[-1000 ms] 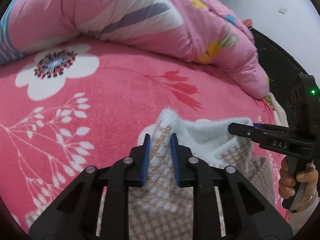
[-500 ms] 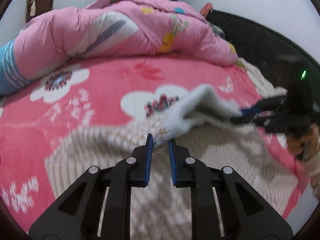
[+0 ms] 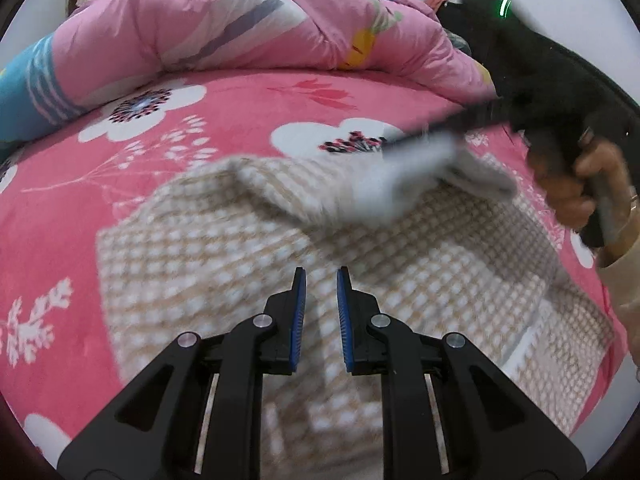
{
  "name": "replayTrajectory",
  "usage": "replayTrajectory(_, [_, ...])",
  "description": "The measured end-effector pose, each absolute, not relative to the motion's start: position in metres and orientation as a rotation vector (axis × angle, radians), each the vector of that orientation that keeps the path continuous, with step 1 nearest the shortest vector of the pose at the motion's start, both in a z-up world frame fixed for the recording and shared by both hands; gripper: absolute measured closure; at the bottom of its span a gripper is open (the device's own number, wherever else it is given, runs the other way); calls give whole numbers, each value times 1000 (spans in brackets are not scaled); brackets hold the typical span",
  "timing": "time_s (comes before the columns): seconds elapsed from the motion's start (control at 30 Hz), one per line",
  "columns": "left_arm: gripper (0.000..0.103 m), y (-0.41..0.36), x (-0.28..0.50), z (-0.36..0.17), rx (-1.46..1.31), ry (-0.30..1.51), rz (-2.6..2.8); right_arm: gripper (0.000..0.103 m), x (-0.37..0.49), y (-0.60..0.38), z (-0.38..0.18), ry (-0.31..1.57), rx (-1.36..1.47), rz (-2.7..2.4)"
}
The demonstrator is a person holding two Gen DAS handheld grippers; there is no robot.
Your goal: Fold large clothes
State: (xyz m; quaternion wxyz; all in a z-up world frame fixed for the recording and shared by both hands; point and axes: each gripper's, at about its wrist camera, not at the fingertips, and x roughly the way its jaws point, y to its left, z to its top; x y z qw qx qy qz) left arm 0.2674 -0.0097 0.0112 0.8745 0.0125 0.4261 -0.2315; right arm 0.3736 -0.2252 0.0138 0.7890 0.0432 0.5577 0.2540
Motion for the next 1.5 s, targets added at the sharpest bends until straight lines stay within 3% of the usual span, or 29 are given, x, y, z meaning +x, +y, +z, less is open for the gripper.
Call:
replayTrajectory(0.2, [88, 23, 270, 43, -38, 791, -442, 75, 301, -229, 5, 1123, -75, 580])
replayTrajectory(0.37, [88, -20, 311, 52, -95, 782, -506, 75, 267, -237, 4, 1127, -205, 547])
replayTrajectory(0.53, [88, -77, 352, 9, 44, 906, -440, 75, 277, -266, 43, 982, -153, 436])
replayTrajectory(0.63, [87, -71, 358, -12, 34, 950, -404, 75, 298, -276, 24, 1007, -155, 388])
replayTrajectory(0.73, [87, -53, 349, -10, -4, 959, -403, 75, 300, -297, -9, 1081, -104, 429])
replayTrajectory(0.97, [87, -29, 325, 11, 81, 878, -376, 74, 279, -335, 27, 1064, -26, 361])
replayTrajectory(1.1, [87, -35, 313, 40, 55, 779, -445, 67, 277, -316, 65, 955, -10, 436])
replayTrajectory(1.17, [87, -51, 314, 41, 39, 798, -486, 52, 285, -298, 65, 946, -32, 461])
replayTrajectory(1.27, [84, -82, 316, 8, 146, 936, -473, 52, 299, -259, 36, 1008, -86, 492])
replayTrajectory(1.37, [83, -79, 302, -9, 185, 924, -459, 51, 294, -253, -10, 1098, -135, 453])
replayTrajectory(1.5, [83, -53, 285, -5, 117, 929, -449, 51, 261, -271, -3, 1073, -129, 420])
